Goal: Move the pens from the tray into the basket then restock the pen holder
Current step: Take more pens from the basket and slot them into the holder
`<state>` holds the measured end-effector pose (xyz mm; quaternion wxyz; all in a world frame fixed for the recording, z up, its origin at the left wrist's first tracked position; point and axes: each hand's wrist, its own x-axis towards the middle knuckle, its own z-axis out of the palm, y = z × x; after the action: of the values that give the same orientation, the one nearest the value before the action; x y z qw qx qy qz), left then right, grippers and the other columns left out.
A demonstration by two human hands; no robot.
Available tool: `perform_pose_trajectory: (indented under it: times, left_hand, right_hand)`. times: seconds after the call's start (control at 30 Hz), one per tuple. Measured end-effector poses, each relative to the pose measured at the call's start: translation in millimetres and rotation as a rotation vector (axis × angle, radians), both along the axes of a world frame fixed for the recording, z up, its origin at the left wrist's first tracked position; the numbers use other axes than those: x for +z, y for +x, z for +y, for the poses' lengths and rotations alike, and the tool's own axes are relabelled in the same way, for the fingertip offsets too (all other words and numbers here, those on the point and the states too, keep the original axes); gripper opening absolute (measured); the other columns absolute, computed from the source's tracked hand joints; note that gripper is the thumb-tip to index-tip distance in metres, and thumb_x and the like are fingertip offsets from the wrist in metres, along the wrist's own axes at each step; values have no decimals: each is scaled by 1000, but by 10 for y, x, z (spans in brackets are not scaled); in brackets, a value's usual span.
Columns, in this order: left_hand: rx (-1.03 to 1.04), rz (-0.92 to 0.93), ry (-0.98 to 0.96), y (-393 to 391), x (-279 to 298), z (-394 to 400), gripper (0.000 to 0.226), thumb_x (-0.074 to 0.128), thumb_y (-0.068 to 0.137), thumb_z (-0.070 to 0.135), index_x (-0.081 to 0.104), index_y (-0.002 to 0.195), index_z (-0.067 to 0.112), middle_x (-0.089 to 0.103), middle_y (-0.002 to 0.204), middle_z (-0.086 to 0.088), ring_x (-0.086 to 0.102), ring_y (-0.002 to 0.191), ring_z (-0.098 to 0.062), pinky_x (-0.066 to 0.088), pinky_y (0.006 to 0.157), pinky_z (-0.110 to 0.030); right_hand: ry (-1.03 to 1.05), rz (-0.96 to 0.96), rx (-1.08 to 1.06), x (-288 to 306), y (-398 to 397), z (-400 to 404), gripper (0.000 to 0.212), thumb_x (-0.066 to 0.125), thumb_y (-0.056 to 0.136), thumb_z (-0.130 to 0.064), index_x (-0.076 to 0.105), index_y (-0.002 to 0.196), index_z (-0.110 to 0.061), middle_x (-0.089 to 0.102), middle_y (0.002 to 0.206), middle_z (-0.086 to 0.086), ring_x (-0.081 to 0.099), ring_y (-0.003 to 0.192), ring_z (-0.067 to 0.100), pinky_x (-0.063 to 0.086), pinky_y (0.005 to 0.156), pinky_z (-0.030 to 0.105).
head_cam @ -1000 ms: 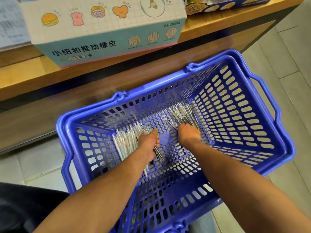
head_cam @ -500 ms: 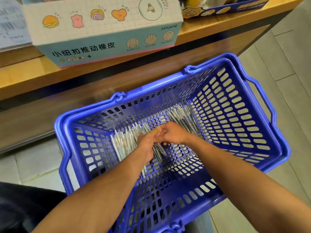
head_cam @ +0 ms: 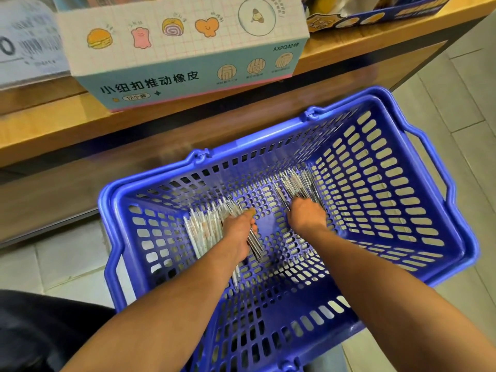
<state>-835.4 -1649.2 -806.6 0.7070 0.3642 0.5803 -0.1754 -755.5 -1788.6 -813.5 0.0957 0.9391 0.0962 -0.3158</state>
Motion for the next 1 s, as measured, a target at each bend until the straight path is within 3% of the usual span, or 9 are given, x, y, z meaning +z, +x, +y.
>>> perform_pose_trajectory:
  times: [0.13,0.27,0.37,0.47,0.6,0.7,0.77,0.83,1.0]
  left_hand:
    - [-12,-2,22,3,-31,-18,63,70,92,19,41,145,1,61,79,-7,62,83,-23,46,106,-50]
    - [-5,25,31,-3,-36,-20,85,77,85,25,29,153,7,59,133,-17,55,126,-33,45,107,-53]
    - [24,13,3,-1,-12,-14,97,83,77,35,29,153,9,51,146,-16,50,132,-35,44,107,-54]
    - [50,-25,-33,3,-9,-11,106,85,67,42,33,152,7,46,150,-17,48,134,-37,41,109,-56]
    - [71,13,40,3,-58,-1,80,75,87,32,32,150,6,50,145,-18,53,127,-34,43,108,-53]
    - [44,52,79,6,-55,0,60,65,95,23,39,145,3,66,109,-16,59,88,-22,46,105,-48]
    - [13,69,75,10,-44,3,38,59,99,20,54,132,2,58,80,-6,52,69,-16,49,98,-43]
    - [1,77,69,1,-43,3,33,58,100,20,58,127,0,53,73,-3,50,65,-15,48,100,-44]
    - [25,81,34,-1,-38,-10,32,60,99,21,59,121,-1,54,69,-4,50,65,-18,44,107,-50]
  right_hand:
    - [58,55,-149,-8,-28,36,17,59,93,-14,60,107,-5,67,100,13,65,91,30,55,75,37]
    - [416,319,-298,63,-15,110,20,63,90,-18,62,71,-13,62,67,4,60,61,18,53,59,26]
    - [684,556,-346,238,-56,188,7,71,86,-17,68,82,-14,66,66,0,60,56,9,50,58,18]
    - [724,678,-285,303,-92,261,10,78,80,-16,68,81,-16,67,65,-2,62,58,8,52,69,24]
    - [759,697,-347,310,-65,282,11,81,77,-22,73,81,-16,73,75,1,64,62,9,55,75,29]
    - [740,437,-441,226,27,205,8,72,86,-24,72,81,-17,73,85,1,65,72,14,57,75,32]
    - [580,122,-453,146,90,124,6,64,91,-18,66,85,-19,70,93,3,64,81,20,56,76,31]
    - [382,-26,-401,92,110,60,10,61,92,-17,62,101,-14,68,100,10,65,89,28,56,79,37]
    - [100,-18,-245,-14,49,-5,22,58,94,-15,56,114,-6,66,108,14,64,99,33,53,79,39]
